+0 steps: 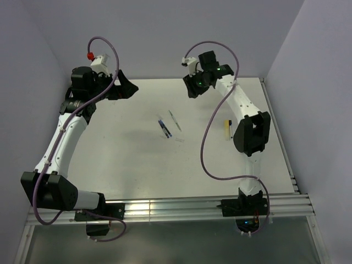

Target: Insert the pens into the pen caps

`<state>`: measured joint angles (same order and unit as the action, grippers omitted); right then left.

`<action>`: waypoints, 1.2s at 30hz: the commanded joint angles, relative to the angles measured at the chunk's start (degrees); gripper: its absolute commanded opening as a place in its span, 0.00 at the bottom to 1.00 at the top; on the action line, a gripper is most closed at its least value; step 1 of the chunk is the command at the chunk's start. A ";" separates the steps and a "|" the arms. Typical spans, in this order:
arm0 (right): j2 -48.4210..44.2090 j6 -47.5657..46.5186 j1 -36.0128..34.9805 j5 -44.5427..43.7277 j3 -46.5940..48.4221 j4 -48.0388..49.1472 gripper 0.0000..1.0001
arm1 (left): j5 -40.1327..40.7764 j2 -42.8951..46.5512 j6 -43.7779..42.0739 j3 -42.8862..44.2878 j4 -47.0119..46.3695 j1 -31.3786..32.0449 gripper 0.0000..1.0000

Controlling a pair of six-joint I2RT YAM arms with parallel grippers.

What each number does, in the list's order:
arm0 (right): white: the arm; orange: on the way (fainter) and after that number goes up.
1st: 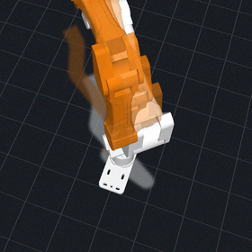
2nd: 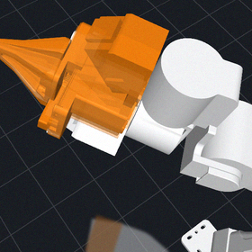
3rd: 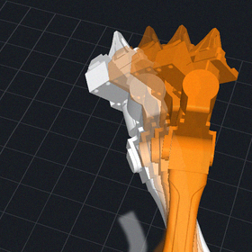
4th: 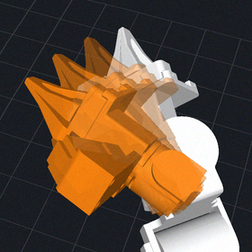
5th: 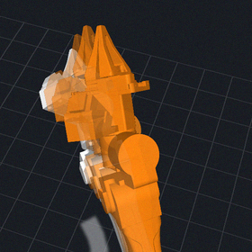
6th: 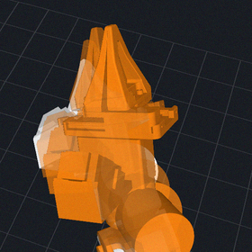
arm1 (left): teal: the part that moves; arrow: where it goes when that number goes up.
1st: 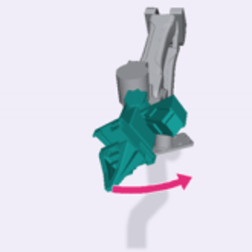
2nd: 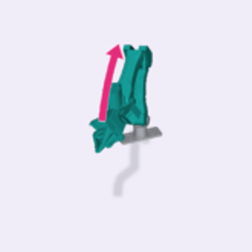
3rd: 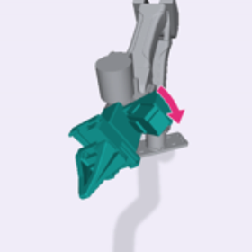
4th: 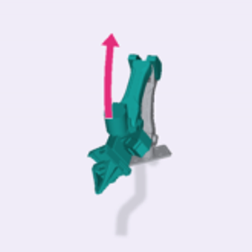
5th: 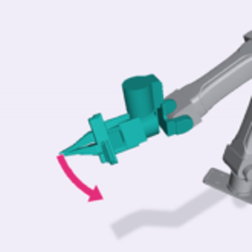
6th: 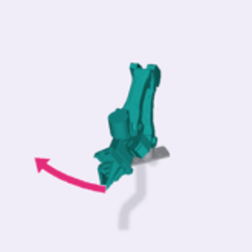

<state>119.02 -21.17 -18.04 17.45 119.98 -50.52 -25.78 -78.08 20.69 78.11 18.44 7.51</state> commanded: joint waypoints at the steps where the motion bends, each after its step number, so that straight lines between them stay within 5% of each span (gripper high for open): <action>1: 5.78 9.74 -5.32 -1.54 0.60 -1.95 0.51 | 4.25 -1.28 -0.03 3.98 1.77 -0.30 0.99; 17: 17.55 11.41 -12.37 -7.96 1.40 1.04 0.51 | 5.65 -2.42 -0.30 2.14 1.95 -0.74 1.00; 24: 19.67 10.80 -13.95 -10.68 -0.10 1.39 0.43 | 6.36 -2.77 -0.65 2.58 2.39 -0.83 0.99; 30: 20.28 10.62 -14.04 -11.73 -2.12 2.18 0.31 | 6.18 -2.69 -0.03 2.58 2.13 -0.83 0.99; 33: 19.94 10.01 -14.04 -11.74 -3.26 2.27 0.16 | 6.09 -2.60 0.14 3.02 2.57 -0.83 0.99; 34: 19.41 9.66 -13.95 -11.83 -3.44 2.53 0.04 | 5.92 -2.43 0.06 3.10 2.48 -0.83 0.98; 36: 16.78 9.48 -13.60 -11.56 -3.97 3.06 0.00 | 5.83 -1.99 -0.03 3.02 1.70 -0.83 0.98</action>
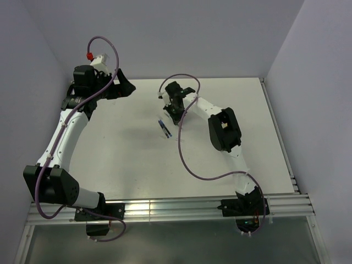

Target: Insert the pens into the pen caps

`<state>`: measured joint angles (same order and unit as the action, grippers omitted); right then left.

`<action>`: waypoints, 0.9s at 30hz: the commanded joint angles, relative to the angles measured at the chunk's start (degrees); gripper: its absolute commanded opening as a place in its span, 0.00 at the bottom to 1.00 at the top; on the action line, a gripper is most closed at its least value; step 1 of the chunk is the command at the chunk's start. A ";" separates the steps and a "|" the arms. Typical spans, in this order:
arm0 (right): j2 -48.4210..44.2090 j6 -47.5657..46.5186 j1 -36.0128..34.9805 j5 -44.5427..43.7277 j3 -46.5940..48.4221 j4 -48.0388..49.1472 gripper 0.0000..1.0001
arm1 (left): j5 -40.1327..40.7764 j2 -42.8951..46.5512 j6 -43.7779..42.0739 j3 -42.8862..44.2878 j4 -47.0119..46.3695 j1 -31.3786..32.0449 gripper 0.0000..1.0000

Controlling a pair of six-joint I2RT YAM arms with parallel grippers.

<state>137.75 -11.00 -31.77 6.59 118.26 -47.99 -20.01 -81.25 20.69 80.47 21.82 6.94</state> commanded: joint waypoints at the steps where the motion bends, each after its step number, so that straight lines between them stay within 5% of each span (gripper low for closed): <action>1: -4.49 -0.95 0.39 -0.79 -2.33 1.40 0.00 | -0.03 1.36 -0.29 0.57 -2.22 -0.26 0.98; 7: -19.06 -2.27 4.69 7.27 -6.37 8.77 0.00 | -4.06 2.50 -6.17 3.20 -8.09 -0.35 0.99; 12: -29.19 3.35 7.33 28.24 -11.36 14.14 0.00 | -9.94 1.28 -2.94 2.24 -11.80 -0.35 0.99; 18: -37.72 17.30 6.81 47.26 -20.25 26.95 0.00 | -24.54 1.89 16.62 -7.34 -33.49 -0.26 0.89; 27: -43.01 28.14 4.96 52.30 -30.10 40.69 0.00 | -28.33 0.92 31.25 -11.38 -52.56 0.79 0.90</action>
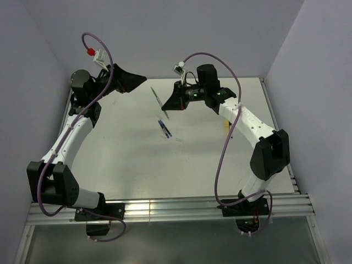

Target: Insert the pens into the pen caps

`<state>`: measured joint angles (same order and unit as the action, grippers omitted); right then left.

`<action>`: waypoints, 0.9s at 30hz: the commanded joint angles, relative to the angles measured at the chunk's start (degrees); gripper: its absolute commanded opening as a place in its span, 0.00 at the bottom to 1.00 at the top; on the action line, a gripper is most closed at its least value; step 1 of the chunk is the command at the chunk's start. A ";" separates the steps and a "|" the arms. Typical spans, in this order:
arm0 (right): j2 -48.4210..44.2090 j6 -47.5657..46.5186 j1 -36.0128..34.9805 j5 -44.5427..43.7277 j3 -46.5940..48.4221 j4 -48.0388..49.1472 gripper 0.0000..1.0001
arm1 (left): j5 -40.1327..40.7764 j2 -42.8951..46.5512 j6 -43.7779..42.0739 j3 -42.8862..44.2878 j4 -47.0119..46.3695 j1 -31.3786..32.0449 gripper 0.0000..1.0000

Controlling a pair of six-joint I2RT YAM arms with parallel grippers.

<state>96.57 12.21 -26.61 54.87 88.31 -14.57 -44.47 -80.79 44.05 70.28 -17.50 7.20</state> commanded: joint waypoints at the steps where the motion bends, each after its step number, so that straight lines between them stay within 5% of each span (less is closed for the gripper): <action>1: -1.92 5.11 -0.37 4.36 -0.33 7.79 0.00 | -3.87 0.46 8.33 -1.55 -13.44 0.97 0.90; 11: -3.41 7.48 -0.72 4.63 -2.27 12.37 0.00 | 2.28 -0.51 2.87 -1.19 -2.97 4.93 0.89; 20: -4.29 10.20 -1.34 5.16 -3.85 15.96 0.00 | 0.26 -1.65 6.48 -1.99 -5.88 8.26 0.67; 23: -4.99 10.99 -1.51 4.98 -4.64 17.46 0.00 | -0.53 -2.17 8.15 -2.17 -7.29 9.14 0.49; 27: -6.31 12.84 -1.51 5.68 -5.78 19.92 0.00 | -2.81 -3.05 11.65 -2.08 -9.30 9.41 0.00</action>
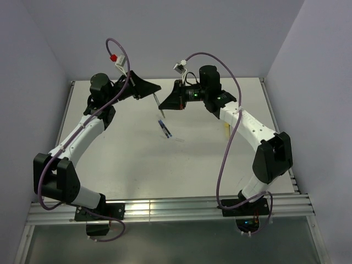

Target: Insert the pens into the pen caps

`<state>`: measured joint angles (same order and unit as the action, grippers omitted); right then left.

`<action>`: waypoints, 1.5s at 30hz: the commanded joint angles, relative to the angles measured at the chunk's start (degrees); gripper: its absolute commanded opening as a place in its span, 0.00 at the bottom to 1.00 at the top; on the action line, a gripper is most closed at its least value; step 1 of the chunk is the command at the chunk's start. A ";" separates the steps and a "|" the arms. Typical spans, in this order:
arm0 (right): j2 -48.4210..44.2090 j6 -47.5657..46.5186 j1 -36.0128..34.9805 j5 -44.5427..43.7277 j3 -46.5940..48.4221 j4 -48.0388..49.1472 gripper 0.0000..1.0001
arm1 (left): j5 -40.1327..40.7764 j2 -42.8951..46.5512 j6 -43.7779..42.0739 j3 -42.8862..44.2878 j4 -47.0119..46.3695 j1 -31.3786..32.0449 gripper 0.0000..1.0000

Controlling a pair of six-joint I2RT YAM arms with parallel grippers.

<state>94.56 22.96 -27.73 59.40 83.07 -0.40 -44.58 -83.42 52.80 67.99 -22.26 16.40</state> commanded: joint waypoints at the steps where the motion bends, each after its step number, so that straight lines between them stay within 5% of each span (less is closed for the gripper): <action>1: -4.39 2.78 -0.40 1.51 -0.89 6.03 0.11 | -3.14 -0.52 3.54 0.22 -5.24 0.21 0.00; 3: -4.91 4.54 -0.57 3.00 -1.85 6.64 0.54 | -3.67 -0.52 5.11 0.65 -6.56 0.21 0.00; 5: -6.40 4.46 -0.92 3.44 -4.83 7.52 0.68 | -4.20 -0.34 6.17 1.09 -8.58 0.21 0.00; 7: -7.46 4.64 -1.19 3.79 -6.42 7.79 0.68 | -4.46 -0.25 6.79 1.18 -9.55 0.38 0.00; 18: -6.67 10.00 -2.07 3.36 -6.16 12.53 0.53 | -2.19 0.54 9.78 -0.92 -16.40 3.98 0.00; 22: -7.46 10.70 -2.16 2.22 -8.26 13.32 0.33 | -2.09 0.27 11.71 -1.80 -18.96 4.51 0.00; 26: -8.95 10.18 -2.16 1.34 -10.20 13.33 0.00 | -2.27 -0.78 12.33 -1.37 -19.05 5.21 0.00; 28: -9.57 9.56 -2.07 1.16 -10.99 13.06 0.00 | -2.97 -1.39 12.77 -1.63 -20.01 5.48 0.00; 31: -10.54 7.90 -1.11 0.37 -13.01 11.92 0.00 | -2.71 -1.22 8.75 0.04 -16.07 5.40 0.65; 32: -11.24 7.11 0.03 -0.15 -14.41 10.87 0.00 | -2.36 -0.79 4.29 1.43 -12.23 4.35 0.81; 35: -13.69 -2.63 2.66 -3.13 -16.09 4.21 0.00 | -2.44 1.24 -10.61 5.47 -1.88 0.67 0.91; 37: -14.67 -12.96 3.90 -7.43 -16.97 -5.45 0.00 | -4.45 1.85 -21.54 8.38 7.10 -1.01 0.91; 38: -15.54 -15.46 4.95 -9.11 -17.23 -11.05 0.00 | -7.16 1.68 -35.60 12.13 19.85 -1.98 0.90; 42: -17.13 -25.22 8.90 -14.13 -18.73 -22.23 0.00 | -7.28 0.19 -68.39 17.00 43.03 -1.81 0.90; 45: -17.48 -30.42 12.42 -14.83 -19.08 -29.19 0.00 | -3.62 -3.67 -90.71 20.07 60.23 -0.68 0.80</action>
<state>79.22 2.90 -18.09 47.90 64.42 -18.33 -49.10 -85.08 -4.84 85.03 11.94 14.20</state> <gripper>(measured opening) 0.178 0.822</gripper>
